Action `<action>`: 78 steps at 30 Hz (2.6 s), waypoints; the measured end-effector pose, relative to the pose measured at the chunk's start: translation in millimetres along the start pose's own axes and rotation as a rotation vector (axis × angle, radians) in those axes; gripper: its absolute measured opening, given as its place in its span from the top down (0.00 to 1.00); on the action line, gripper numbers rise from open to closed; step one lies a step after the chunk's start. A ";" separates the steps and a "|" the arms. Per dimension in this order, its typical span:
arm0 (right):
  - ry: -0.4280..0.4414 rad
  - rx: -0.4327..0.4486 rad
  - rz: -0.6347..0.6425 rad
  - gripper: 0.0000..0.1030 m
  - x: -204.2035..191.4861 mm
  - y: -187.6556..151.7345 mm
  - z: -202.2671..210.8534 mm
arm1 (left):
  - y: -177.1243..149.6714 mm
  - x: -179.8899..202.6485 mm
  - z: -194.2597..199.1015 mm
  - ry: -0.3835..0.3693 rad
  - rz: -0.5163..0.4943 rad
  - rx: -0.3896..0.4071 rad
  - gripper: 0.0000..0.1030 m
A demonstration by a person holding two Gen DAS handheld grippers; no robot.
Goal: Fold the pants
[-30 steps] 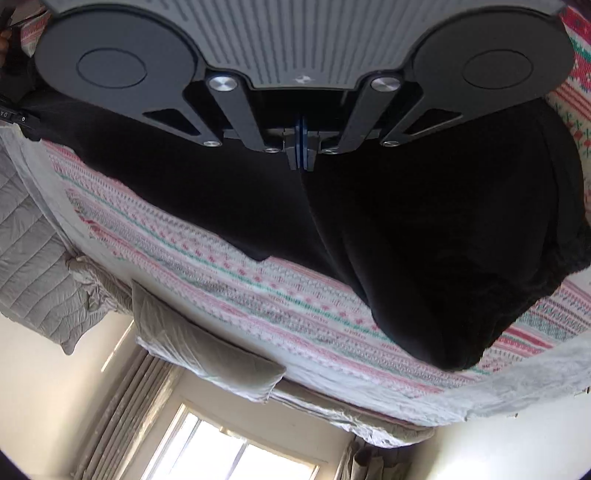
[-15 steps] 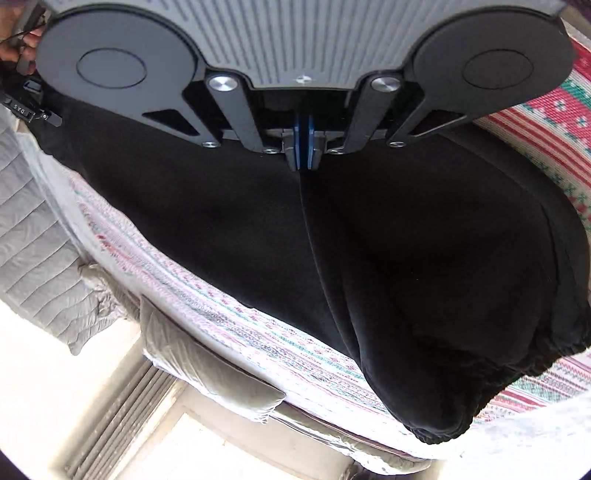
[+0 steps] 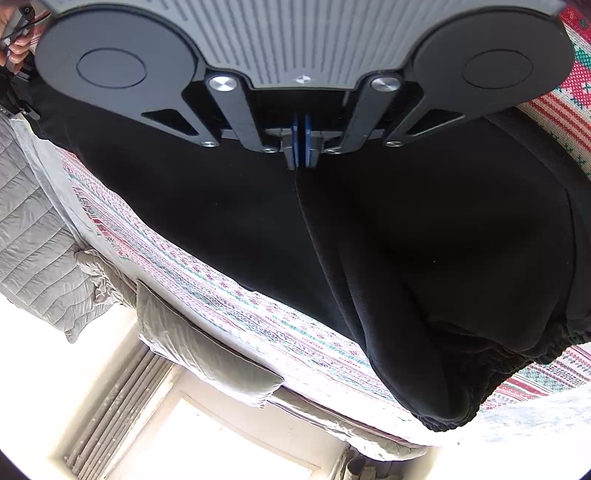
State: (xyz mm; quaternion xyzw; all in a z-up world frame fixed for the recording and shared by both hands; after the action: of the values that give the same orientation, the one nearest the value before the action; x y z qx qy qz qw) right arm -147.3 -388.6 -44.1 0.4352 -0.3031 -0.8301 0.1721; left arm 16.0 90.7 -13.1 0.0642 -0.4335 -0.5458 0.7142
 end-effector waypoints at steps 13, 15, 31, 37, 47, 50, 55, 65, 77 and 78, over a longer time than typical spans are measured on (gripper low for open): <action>-0.303 -0.024 0.438 0.92 -13.4 -1.7 19.5 | -15.2 2.9 22.1 0.052 -0.102 -0.058 0.83; -0.326 -0.078 0.426 0.92 -3.2 -5.8 10.3 | -19.1 -2.4 13.0 0.071 -0.107 -0.087 0.83; -0.505 0.017 0.584 0.08 -23.4 18.1 34.7 | -1.9 -2.9 41.6 0.091 -0.188 0.113 0.15; -0.310 -0.029 0.562 0.08 -47.5 15.0 32.3 | 36.4 -5.7 40.3 0.171 -0.112 0.196 0.07; -0.039 -0.194 0.736 0.08 -151.7 -48.9 -6.2 | 106.5 13.7 23.4 0.401 -0.078 0.345 0.05; 0.047 -0.241 0.779 0.08 -180.1 -70.1 -14.5 | 121.8 23.8 13.9 0.451 -0.086 0.343 0.07; 0.177 -0.339 0.826 0.08 -219.6 -107.7 -25.6 | 134.8 33.5 -14.4 0.568 -0.098 0.314 0.08; 0.306 -0.388 0.972 0.08 -269.4 -157.6 -25.3 | 142.4 2.6 -23.1 0.661 0.021 0.294 0.72; 0.506 -0.434 1.040 0.08 -298.7 -204.6 -11.8 | 115.6 -73.3 58.5 0.421 0.237 0.243 0.78; 0.525 -0.431 1.056 0.08 -301.0 -209.8 -8.2 | 111.2 -84.5 58.7 0.409 0.260 0.232 0.78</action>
State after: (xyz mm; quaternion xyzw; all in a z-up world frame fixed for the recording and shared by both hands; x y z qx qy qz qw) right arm 23.9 -67.3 1.4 0.3719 -0.2507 -0.5411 0.7114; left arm 53.6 227.7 39.4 0.1986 -0.3443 -0.3716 0.8390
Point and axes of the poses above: each gripper's, at about its wrist camera, not at the fingertips, and z roughly against the way its jaws point, x to its right, y to its top, the point moved 2 cm from there along -z, roughly the way its jaws point, and after that the axes turned 11 degrees about z, right-handed, at the moved point
